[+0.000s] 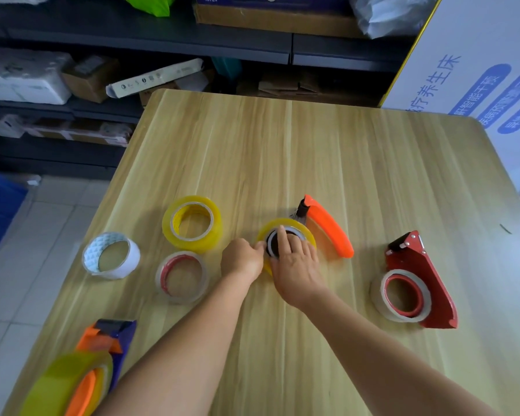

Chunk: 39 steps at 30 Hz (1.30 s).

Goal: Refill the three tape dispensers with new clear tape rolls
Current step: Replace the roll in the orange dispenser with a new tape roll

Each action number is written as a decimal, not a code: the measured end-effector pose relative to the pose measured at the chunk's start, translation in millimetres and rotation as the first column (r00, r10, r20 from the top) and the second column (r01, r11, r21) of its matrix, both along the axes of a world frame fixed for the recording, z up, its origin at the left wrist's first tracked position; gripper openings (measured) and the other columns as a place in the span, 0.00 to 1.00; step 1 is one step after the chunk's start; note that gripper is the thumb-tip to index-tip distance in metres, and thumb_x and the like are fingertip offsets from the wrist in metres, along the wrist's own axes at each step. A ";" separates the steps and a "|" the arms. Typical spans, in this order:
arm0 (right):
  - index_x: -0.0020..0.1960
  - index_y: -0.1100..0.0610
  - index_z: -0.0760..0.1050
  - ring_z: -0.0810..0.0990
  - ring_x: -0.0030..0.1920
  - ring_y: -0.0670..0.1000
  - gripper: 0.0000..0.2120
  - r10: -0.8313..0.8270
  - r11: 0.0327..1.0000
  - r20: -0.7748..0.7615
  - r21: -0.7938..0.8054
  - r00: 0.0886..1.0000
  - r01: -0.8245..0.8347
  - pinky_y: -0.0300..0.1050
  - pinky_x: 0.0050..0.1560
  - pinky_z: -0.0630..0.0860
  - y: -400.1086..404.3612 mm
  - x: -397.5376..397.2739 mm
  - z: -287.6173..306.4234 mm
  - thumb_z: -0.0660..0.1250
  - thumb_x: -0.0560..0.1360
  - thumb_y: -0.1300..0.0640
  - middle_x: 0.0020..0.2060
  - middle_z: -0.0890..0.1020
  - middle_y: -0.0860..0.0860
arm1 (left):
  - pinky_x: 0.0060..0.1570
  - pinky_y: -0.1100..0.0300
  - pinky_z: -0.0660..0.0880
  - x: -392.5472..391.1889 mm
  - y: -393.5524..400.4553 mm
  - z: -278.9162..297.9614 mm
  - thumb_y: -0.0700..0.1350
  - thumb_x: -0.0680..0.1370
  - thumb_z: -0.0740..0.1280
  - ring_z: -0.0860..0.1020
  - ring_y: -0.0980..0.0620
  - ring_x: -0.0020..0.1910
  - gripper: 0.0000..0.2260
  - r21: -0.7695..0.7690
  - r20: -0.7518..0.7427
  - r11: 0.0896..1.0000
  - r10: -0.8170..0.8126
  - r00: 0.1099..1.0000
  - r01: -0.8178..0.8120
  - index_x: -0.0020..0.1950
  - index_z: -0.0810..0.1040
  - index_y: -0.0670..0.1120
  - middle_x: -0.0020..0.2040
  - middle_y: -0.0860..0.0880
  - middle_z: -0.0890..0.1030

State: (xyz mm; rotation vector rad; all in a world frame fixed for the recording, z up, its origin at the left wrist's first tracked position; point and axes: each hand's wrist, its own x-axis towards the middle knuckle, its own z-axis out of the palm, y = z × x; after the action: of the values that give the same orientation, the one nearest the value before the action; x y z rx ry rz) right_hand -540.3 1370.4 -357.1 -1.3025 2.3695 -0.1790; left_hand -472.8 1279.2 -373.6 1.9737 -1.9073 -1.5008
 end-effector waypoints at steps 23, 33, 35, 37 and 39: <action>0.66 0.55 0.65 0.75 0.55 0.55 0.32 -0.231 0.941 0.234 -0.192 0.944 0.278 0.47 0.57 0.69 29.0 -23.8 51.5 0.72 0.68 0.47 0.53 0.78 0.51 | 0.51 0.56 0.79 0.3 43.1 45.0 0.47 0.73 0.72 0.81 0.52 0.45 0.16 0.314 -0.509 0.944 0.259 0.821 -0.103 0.58 0.74 0.49 0.50 0.48 0.81; 0.66 0.51 0.66 0.77 0.38 0.48 0.29 -0.311 0.885 0.392 -0.212 0.866 0.414 0.40 0.35 0.71 67.0 -14.5 54.2 0.74 0.69 0.54 0.43 0.78 0.46 | 0.39 0.65 0.70 15.3 52.5 64.7 0.50 0.71 0.74 0.75 0.57 0.41 0.21 -0.181 -0.350 0.975 -0.188 0.918 0.131 0.56 0.66 0.49 0.41 0.56 0.74; 0.65 0.50 0.67 0.76 0.36 0.42 0.28 -0.285 0.880 0.435 -0.234 0.854 0.413 0.34 0.32 0.71 71.6 -13.5 55.9 0.75 0.68 0.54 0.41 0.76 0.43 | 0.47 0.64 0.71 16.9 45.3 65.8 0.50 0.71 0.74 0.76 0.55 0.46 0.21 -0.184 -0.375 0.965 -0.247 0.894 0.189 0.59 0.72 0.46 0.48 0.54 0.77; 0.65 0.50 0.67 0.75 0.37 0.39 0.28 -0.261 0.881 0.454 -0.249 0.852 0.402 0.32 0.32 0.70 74.2 -13.0 58.1 0.75 0.68 0.56 0.42 0.76 0.42 | 0.52 0.62 0.73 18.4 39.4 67.8 0.50 0.71 0.74 0.77 0.54 0.49 0.18 -0.151 -0.376 0.949 -0.313 0.872 0.275 0.58 0.77 0.46 0.53 0.50 0.79; 0.65 0.50 0.67 0.75 0.38 0.38 0.29 -0.238 0.888 0.460 -0.253 0.855 0.384 0.30 0.32 0.69 75.6 -11.4 60.8 0.74 0.68 0.58 0.42 0.74 0.40 | 0.54 0.61 0.75 20.0 35.4 68.8 0.50 0.71 0.74 0.78 0.54 0.50 0.13 -0.120 -0.383 0.938 -0.345 0.857 0.324 0.53 0.79 0.48 0.52 0.50 0.81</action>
State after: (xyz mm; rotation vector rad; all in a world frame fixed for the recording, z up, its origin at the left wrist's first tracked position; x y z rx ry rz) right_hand -551.7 1446.0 -296.3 -0.8723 2.2093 -0.9104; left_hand -452.8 1314.6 -304.8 1.2207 -2.1377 -1.7401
